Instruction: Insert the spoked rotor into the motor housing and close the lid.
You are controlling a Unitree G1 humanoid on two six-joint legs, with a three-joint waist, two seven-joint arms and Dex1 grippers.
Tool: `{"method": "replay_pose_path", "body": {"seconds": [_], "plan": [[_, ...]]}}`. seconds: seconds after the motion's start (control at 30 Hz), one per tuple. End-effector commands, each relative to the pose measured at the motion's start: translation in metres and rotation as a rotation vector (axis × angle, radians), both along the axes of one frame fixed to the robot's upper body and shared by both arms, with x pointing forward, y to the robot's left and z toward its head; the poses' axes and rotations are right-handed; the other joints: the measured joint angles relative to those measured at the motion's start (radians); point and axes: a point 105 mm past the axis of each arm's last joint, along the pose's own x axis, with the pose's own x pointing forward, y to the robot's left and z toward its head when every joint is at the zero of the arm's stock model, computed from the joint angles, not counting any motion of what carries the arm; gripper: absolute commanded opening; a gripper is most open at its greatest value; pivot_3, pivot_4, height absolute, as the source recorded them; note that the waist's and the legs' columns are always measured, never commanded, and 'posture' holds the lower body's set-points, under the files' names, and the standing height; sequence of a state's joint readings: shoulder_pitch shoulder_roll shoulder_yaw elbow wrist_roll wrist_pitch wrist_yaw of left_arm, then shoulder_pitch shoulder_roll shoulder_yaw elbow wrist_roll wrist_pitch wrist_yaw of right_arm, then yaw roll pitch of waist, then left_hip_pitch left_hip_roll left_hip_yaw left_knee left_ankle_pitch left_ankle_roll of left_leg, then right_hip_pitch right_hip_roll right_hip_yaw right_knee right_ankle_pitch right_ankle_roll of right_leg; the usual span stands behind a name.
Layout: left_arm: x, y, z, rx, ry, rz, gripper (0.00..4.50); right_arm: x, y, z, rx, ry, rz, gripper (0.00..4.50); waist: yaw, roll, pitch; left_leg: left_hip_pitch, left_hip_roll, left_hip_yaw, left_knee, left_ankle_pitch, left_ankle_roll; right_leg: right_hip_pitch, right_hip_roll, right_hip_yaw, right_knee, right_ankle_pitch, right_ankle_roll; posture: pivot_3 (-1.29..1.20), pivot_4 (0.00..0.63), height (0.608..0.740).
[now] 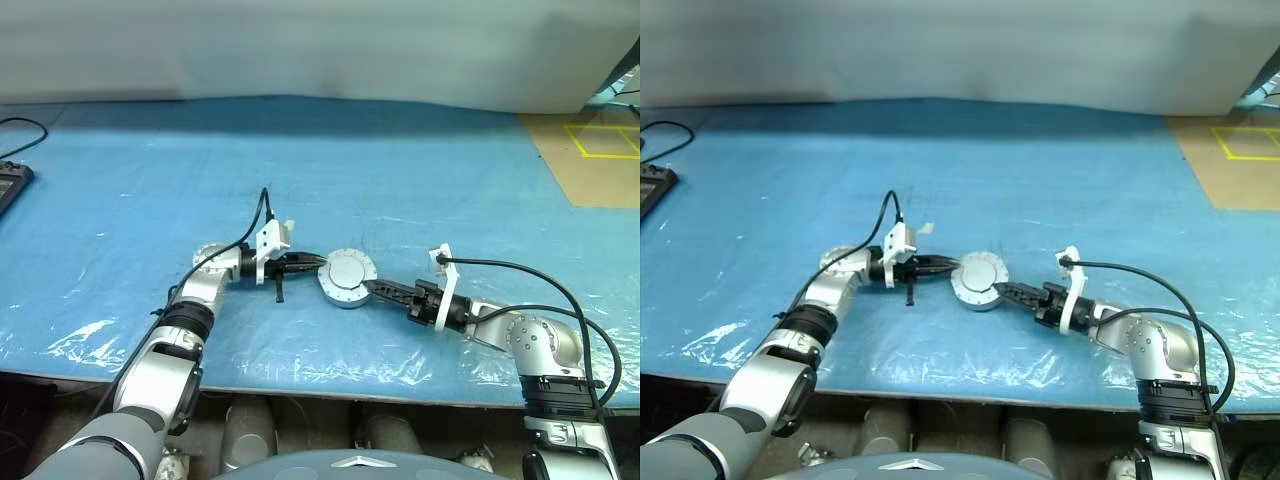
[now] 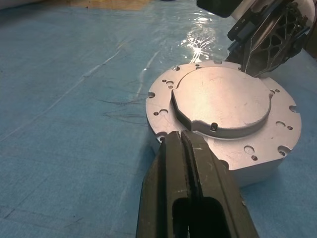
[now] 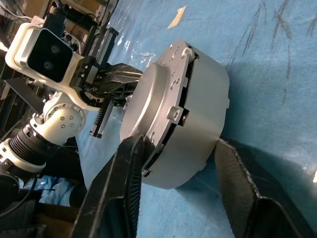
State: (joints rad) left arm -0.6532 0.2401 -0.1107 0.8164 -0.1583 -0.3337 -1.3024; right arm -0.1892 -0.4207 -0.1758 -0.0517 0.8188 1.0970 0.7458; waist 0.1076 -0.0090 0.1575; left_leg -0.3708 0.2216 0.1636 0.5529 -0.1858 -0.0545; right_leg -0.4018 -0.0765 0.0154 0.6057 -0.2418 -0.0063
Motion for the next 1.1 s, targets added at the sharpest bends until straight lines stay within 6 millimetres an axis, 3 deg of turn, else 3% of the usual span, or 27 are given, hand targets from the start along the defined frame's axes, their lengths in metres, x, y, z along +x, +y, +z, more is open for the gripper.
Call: {"method": "replay_pose_path", "body": {"seconds": [0.03,0.4,0.6,0.7,0.93,1.07,1.1], "plan": [[0.001,0.003,-0.008,0.016,0.021,0.035,0.0,0.001,0.002,0.006,-0.004,-0.029,0.007,1.31,0.0,0.0,0.0,0.001,0.0,0.0,0.0,0.0,0.0,0.001,0.0,0.0,0.0,0.0,0.0,0.0,0.15,0.74],[0.03,0.018,0.016,-0.097,0.166,0.21,0.0,0.023,-0.009,0.026,0.103,-0.041,-0.094,1.2,-0.003,0.001,0.0,0.0,0.0,0.0,0.001,0.0,0.0,-0.001,0.0,0.001,0.001,-0.002,-0.003,0.0,0.15,0.74],[0.023,0.02,0.023,-0.187,0.366,0.171,0.0,0.041,-0.018,0.053,0.277,-0.054,-0.182,1.2,-0.005,0.001,0.001,-0.007,0.0,0.0,0.0,0.0,0.0,-0.006,0.001,-0.001,0.001,0.001,0.001,0.0,0.15,0.74],[0.023,0.022,0.032,-0.275,0.435,0.172,0.6,0.048,-0.02,0.065,0.344,-0.068,-0.21,1.2,-0.005,0.002,0.001,-0.012,0.0,-0.001,0.001,0.001,0.001,-0.012,0.002,-0.003,0.002,0.001,0.001,0.0,0.15,0.74],[0.038,0.033,0.063,-0.579,0.684,0.229,3.01,0.059,-0.012,0.102,0.472,-0.137,-0.218,1.2,-0.005,0.005,0.004,-0.015,0.001,-0.001,0.002,0.001,0.0,-0.015,0.002,-0.003,0.004,0.001,0.001,0.0,0.15,0.74],[0.037,0.032,0.081,-0.686,0.814,0.168,4.41,0.057,0.003,0.11,0.496,-0.139,-0.175,1.2,-0.005,0.006,0.004,-0.015,0.001,-0.001,0.003,0.001,0.0,-0.015,0.001,-0.003,0.004,0.001,0.001,0.0,0.15,0.74],[0.037,0.031,0.081,-0.695,0.845,0.163,4.46,0.057,0.008,0.111,0.503,-0.136,-0.163,1.2,-0.005,0.006,0.004,-0.016,0.001,-0.001,0.003,0.001,0.0,-0.015,0.001,-0.003,0.004,0.001,0.001,0.0,0.15,0.74]]}}
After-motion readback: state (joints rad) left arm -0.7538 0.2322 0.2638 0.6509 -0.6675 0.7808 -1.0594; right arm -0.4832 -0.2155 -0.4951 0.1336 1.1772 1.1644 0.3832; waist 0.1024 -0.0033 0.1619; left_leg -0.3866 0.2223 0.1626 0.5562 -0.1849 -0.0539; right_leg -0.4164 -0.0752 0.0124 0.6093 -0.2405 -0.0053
